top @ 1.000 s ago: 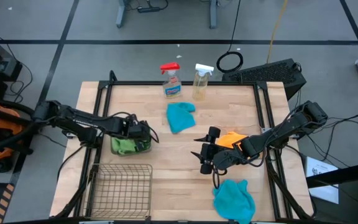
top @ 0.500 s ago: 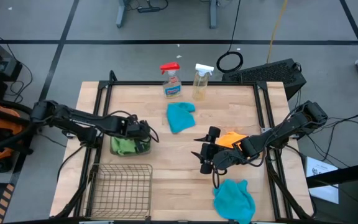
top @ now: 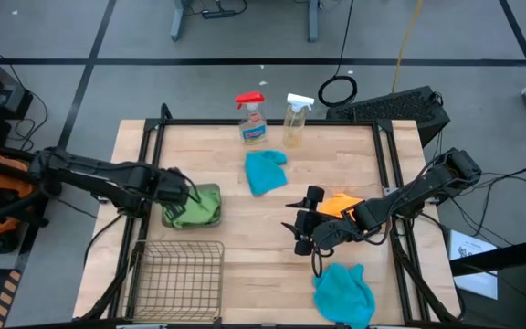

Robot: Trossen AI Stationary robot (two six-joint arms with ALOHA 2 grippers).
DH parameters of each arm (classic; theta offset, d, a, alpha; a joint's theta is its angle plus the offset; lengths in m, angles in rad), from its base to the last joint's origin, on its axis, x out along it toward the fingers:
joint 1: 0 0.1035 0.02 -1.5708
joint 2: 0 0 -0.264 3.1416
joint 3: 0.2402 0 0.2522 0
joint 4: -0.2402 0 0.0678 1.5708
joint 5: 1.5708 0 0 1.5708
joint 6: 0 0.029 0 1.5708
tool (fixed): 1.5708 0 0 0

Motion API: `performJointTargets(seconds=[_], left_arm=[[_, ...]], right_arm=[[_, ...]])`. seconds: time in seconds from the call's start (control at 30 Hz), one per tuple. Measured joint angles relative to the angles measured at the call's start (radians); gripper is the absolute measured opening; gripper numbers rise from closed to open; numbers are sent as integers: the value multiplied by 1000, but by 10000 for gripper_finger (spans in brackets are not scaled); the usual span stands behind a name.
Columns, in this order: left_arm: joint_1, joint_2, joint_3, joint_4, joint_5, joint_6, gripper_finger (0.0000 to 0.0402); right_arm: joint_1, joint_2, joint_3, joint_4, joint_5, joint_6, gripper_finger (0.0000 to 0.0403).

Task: Sort microfiber towel by color & place in baskets
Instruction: Put the green microfiber towel into the black bin

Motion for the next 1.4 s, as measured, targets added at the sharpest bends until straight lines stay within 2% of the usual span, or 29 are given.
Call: performJointTargets(seconds=[0.13,0.23,0.47,0.63,0.77,0.9,1.0,1.2,1.3,1.4], left_arm=[[0,-17,8,-61,-1,-61,8],[0,-15,-5,-31,-6,-59,8],[0,-8,-147,120,-3,-43,8],[0,-5,-223,193,5,-93,8],[0,-5,-277,310,23,-66,8],[0,-5,-289,339,19,-67,8],[0,-6,-283,342,19,-66,8],[0,-6,-221,344,8,-66,8],[0,-6,-173,344,-33,-58,8],[-2,-7,-143,373,-113,-58,8]], right_arm=[[-13,0,0,1,0,-2,235],[-23,0,0,1,0,-2,235],[-36,0,0,1,-1,-2,235],[-52,0,0,7,-2,-6,235],[-99,2,0,20,-1,-7,235],[-172,42,0,67,-8,-43,235],[-249,93,0,119,-84,-77,235],[-416,187,0,177,-259,5,224],[-495,219,19,157,-358,-26,215],[-562,246,71,118,-401,-37,213]])
